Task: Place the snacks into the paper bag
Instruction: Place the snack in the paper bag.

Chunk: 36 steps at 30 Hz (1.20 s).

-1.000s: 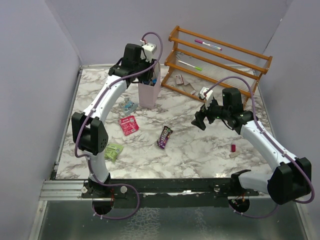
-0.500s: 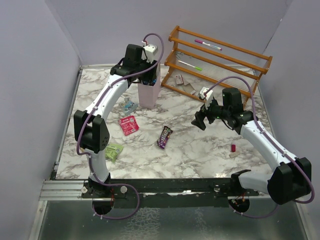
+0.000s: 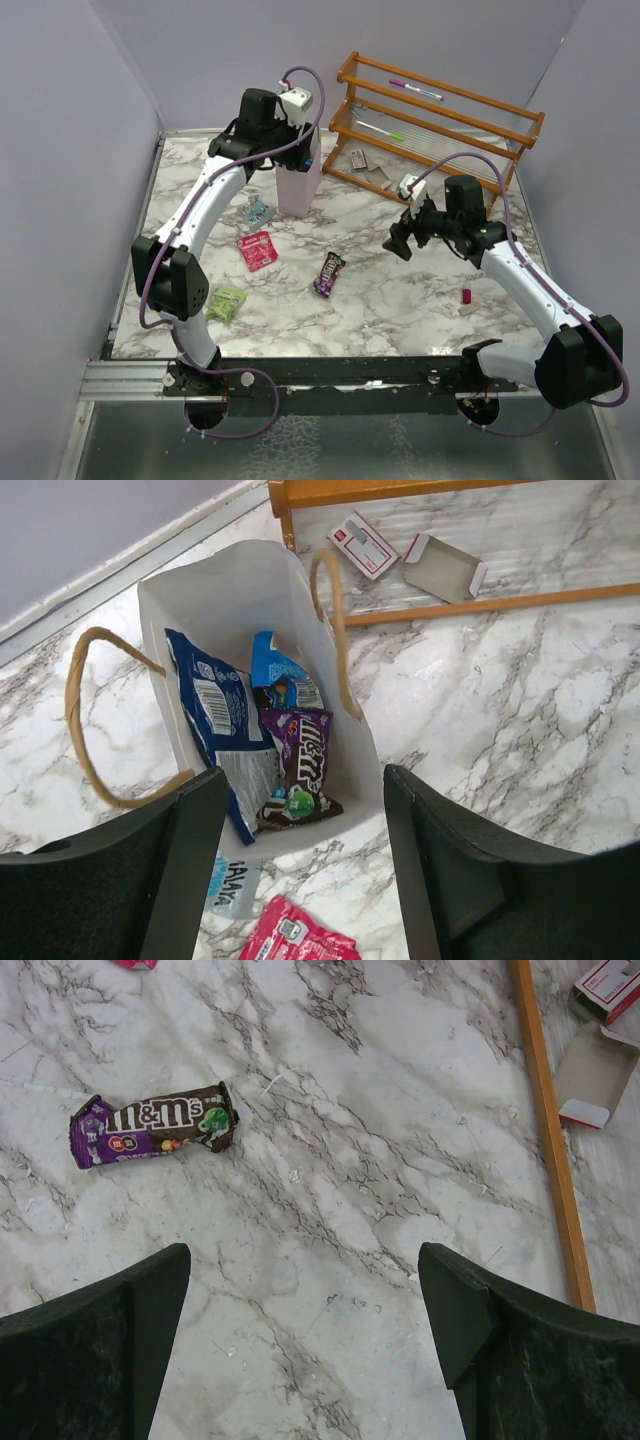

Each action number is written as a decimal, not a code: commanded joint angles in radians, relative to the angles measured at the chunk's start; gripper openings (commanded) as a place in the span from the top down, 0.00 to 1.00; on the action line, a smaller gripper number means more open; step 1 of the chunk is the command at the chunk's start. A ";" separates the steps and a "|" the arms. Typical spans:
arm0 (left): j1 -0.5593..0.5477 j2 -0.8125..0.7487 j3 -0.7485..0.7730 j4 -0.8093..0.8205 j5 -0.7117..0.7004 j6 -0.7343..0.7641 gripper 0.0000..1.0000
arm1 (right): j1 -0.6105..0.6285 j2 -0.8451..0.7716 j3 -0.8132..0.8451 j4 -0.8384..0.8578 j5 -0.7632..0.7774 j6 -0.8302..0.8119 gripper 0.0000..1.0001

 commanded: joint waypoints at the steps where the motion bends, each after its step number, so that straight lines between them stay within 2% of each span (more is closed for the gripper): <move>1: -0.002 -0.127 -0.059 0.018 0.064 0.078 0.33 | -0.004 -0.009 -0.003 0.007 0.007 -0.013 0.03; 4: 0.000 -0.203 -0.125 0.000 0.116 0.145 0.32 | -0.004 -0.011 -0.003 0.007 0.009 -0.013 0.03; 7: -0.001 -0.277 -0.196 -0.032 0.108 0.222 0.31 | -0.004 -0.013 -0.003 0.006 0.009 -0.012 0.03; 10: -0.001 -0.361 -0.294 -0.061 0.053 0.291 0.29 | -0.004 -0.017 -0.003 0.008 0.007 -0.013 0.03; 18: 0.016 -0.548 -0.547 -0.113 -0.136 0.335 0.24 | -0.004 -0.021 -0.002 0.006 0.002 -0.013 0.03; 25: 0.160 -0.634 -0.731 -0.130 -0.210 0.374 0.23 | -0.004 -0.026 -0.003 0.005 -0.002 -0.011 0.03; 36: 0.480 -0.696 -0.892 -0.115 -0.106 0.447 0.23 | -0.004 -0.037 0.000 0.004 -0.007 -0.009 0.03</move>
